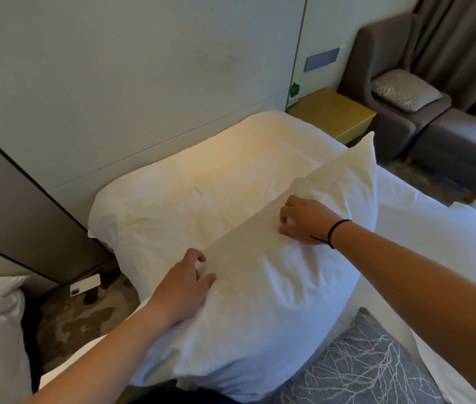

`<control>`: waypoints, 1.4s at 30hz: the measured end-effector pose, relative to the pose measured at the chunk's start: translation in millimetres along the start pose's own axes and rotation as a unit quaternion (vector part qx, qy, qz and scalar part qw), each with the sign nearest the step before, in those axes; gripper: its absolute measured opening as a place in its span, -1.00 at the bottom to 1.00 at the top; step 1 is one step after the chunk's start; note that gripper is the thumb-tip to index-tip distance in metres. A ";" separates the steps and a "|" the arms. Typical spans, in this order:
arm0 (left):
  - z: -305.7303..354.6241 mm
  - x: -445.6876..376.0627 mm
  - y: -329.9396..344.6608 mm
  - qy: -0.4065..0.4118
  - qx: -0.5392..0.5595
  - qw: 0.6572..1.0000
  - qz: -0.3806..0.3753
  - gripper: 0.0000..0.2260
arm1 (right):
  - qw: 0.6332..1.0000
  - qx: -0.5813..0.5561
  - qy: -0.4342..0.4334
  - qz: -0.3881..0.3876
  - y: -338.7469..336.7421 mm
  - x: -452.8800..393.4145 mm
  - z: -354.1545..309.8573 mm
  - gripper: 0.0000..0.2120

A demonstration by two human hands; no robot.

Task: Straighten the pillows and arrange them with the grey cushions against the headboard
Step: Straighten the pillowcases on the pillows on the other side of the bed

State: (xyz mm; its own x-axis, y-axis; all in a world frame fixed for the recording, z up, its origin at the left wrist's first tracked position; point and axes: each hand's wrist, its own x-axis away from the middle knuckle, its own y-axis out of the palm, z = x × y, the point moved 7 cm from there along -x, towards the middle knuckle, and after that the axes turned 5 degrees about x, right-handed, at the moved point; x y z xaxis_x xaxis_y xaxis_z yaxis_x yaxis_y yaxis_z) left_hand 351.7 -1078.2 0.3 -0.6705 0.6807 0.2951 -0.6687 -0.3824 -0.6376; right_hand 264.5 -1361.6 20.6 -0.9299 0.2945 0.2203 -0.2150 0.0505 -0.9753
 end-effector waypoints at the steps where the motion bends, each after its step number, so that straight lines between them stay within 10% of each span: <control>1: 1.0 1.3 -1.8 0.004 -0.015 1.000 0.009 -0.74 | 1.000 0.016 -0.006 0.005 6.1 1.6 3.2 -0.59; 8: 5.1 6.9 8.8 -0.005 -0.200 0.979 -0.047 -0.12 | 0.998 -0.009 -0.014 -0.059 41.5 6.2 13.5 -0.25; 14: -1.7 2.7 13.0 -0.010 -0.266 0.964 -0.002 -0.63 | 0.996 0.011 -0.032 -0.078 48.7 -6.6 -10.3 -0.16; 19: 0.8 5.2 8.9 0.043 -0.271 0.960 0.062 -0.69 | 0.995 0.040 -0.029 -0.092 54.7 -16.1 -40.4 -0.14; 31: 28.4 10.9 -22.1 0.167 -0.228 0.946 0.157 -0.69 | 0.995 0.092 -0.020 -0.046 26.9 -6.6 -41.5 -0.89; 42: 81.9 -24.9 -92.5 0.305 -0.271 0.895 0.178 -0.66 | 0.981 0.067 0.118 0.140 -58.2 -0.4 -12.2 -0.78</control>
State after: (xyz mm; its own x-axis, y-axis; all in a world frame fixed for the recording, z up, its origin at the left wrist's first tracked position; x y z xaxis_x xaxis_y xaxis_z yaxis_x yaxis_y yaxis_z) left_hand 403.9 -1111.0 110.2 -0.4002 0.8536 -0.3335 -0.0816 -0.3957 -0.9148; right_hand 281.0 -1353.0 77.1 -0.8662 0.4930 -0.0820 -0.0125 -0.1852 -0.9826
